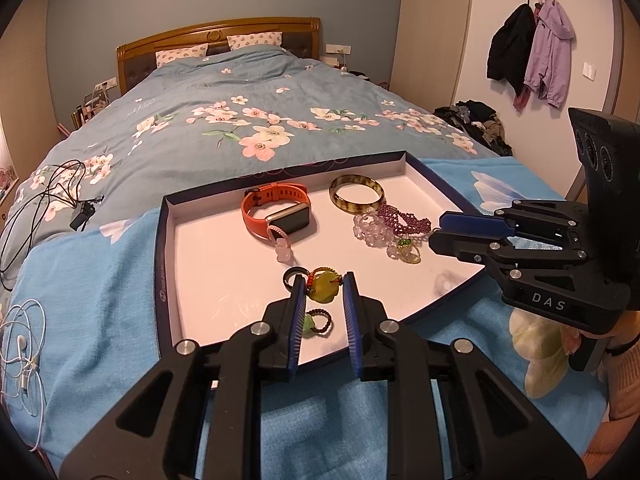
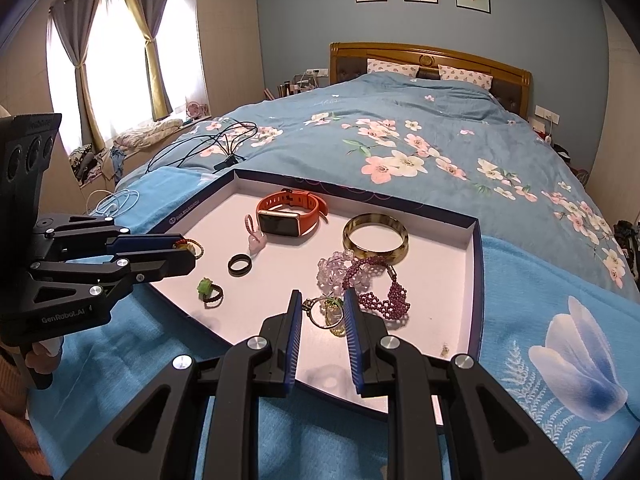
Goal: Organize jewelry
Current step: 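Carry the yellow ring and silver ring over the box lid with both tools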
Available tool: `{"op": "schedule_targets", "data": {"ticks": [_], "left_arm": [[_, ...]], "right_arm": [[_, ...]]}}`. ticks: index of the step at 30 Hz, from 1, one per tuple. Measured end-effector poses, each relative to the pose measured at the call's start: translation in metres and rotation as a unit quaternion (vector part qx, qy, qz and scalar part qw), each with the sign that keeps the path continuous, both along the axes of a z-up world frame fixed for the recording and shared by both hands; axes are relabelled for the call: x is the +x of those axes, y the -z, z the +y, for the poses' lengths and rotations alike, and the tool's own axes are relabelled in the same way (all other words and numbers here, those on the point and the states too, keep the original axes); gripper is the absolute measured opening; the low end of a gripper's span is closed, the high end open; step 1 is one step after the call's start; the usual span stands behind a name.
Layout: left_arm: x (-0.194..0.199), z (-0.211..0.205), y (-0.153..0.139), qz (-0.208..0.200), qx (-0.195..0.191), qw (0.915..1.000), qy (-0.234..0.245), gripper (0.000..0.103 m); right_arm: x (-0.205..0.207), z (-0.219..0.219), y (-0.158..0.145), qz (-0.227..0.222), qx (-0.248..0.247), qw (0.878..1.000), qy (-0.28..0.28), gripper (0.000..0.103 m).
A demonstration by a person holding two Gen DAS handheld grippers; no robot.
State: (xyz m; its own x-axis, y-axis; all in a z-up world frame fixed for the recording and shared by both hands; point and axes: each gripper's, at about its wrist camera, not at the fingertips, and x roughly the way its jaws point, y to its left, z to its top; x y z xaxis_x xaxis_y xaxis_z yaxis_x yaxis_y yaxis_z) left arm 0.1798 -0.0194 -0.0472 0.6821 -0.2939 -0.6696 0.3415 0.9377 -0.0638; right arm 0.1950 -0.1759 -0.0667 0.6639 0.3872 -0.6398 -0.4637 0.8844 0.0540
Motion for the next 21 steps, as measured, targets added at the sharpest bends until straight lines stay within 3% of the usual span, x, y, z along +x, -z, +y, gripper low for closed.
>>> {"op": "schedule_targets", "data": {"ticks": [21], "left_arm": [[0.0072, -0.0007, 0.0104, 0.011, 0.002, 0.9999, -0.004, 0.019]], "right_arm": [[0.0079, 0.0006, 0.0065, 0.013, -0.003, 1.000, 0.003, 0.019]]}}
